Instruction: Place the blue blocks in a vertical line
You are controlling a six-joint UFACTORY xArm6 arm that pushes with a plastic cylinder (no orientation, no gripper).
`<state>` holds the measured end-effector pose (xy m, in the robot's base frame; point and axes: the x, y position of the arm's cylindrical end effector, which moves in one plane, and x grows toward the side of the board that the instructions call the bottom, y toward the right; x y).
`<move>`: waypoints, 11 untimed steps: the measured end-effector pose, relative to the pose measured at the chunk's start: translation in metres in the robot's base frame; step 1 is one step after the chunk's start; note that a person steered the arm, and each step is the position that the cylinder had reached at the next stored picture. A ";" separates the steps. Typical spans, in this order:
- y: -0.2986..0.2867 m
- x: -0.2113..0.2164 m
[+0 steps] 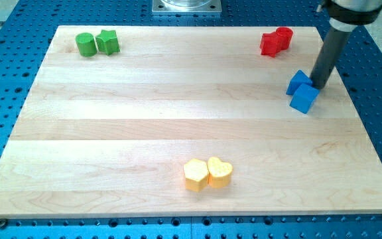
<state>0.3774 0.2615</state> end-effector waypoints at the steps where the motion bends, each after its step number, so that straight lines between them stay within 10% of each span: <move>1: -0.002 0.003; 3: -0.166 0.016; 5: -0.015 -0.007; 7: -0.038 0.068; 11: -0.064 0.036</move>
